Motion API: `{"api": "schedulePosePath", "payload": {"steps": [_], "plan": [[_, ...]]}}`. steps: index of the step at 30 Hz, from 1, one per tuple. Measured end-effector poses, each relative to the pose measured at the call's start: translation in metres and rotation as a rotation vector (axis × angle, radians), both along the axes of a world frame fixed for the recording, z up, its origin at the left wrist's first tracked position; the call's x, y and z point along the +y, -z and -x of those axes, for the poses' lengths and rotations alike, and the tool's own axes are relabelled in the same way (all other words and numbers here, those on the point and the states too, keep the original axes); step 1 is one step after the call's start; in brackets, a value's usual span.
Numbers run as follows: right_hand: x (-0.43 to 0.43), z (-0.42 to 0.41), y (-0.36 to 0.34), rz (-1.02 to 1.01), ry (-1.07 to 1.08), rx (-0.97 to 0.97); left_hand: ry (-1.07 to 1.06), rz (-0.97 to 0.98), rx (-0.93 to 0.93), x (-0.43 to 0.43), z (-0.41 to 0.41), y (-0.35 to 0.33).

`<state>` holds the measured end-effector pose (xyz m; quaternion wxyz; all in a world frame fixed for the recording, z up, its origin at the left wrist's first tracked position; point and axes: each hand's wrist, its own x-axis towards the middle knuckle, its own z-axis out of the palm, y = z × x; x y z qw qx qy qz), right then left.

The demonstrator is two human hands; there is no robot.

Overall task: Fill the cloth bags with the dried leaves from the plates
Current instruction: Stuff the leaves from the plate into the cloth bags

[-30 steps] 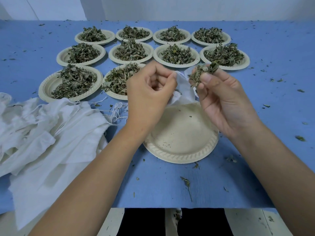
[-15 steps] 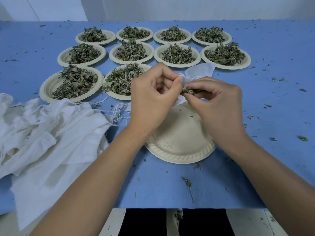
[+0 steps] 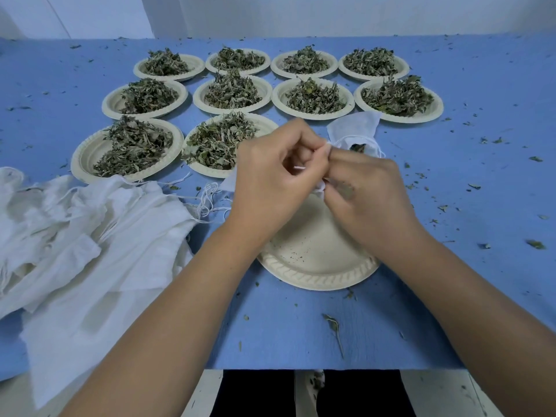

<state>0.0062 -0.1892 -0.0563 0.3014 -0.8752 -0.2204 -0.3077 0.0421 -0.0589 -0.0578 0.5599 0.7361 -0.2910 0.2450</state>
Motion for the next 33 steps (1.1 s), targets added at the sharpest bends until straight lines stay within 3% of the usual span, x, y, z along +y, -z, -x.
{"api": "schedulePosePath", "payload": {"steps": [3, 6, 8, 12, 17, 21, 23, 25, 28, 30, 33], "plan": [[-0.005, 0.0, -0.001, -0.012, -0.083, 0.152, -0.026, 0.015, 0.025, 0.0, -0.001, 0.001], [-0.009, 0.003, -0.006, -0.001, -0.018, -0.047, -0.055, 0.07, 0.059, 0.0, -0.003, -0.002], [-0.01, 0.004, -0.007, 0.065, -0.016, -0.071, -0.038, 0.086, 0.067, 0.002, -0.003, -0.004], [0.0, 0.002, -0.001, 0.239, -0.104, 0.154, 0.06, -0.014, -0.022, 0.007, -0.001, -0.004], [0.001, -0.008, 0.003, 0.29, -0.021, 0.219, 0.077, -0.115, -0.104, 0.006, -0.003, -0.002], [-0.002, -0.006, -0.003, 0.063, -0.004, -0.02, 0.01, 0.118, -0.004, 0.014, -0.009, -0.011], [-0.008, -0.008, -0.008, -0.086, 0.094, -0.101, -0.193, 0.25, 0.088, 0.026, -0.019, -0.014], [-0.012, -0.016, -0.011, -0.198, 0.219, -0.106, -0.486, 0.058, 0.199, 0.039, -0.034, -0.01], [-0.01, -0.039, -0.013, -0.141, 0.285, 0.031, -0.836, -0.509, 0.373, 0.053, -0.05, 0.002], [-0.004, -0.051, -0.012, -0.057, 0.274, 0.128, -0.926, -0.652, 0.465, 0.06, -0.053, 0.006], [0.003, -0.062, -0.002, 0.033, 0.231, 0.232, -0.971, -0.691, 0.568, 0.066, -0.057, 0.01]]}}
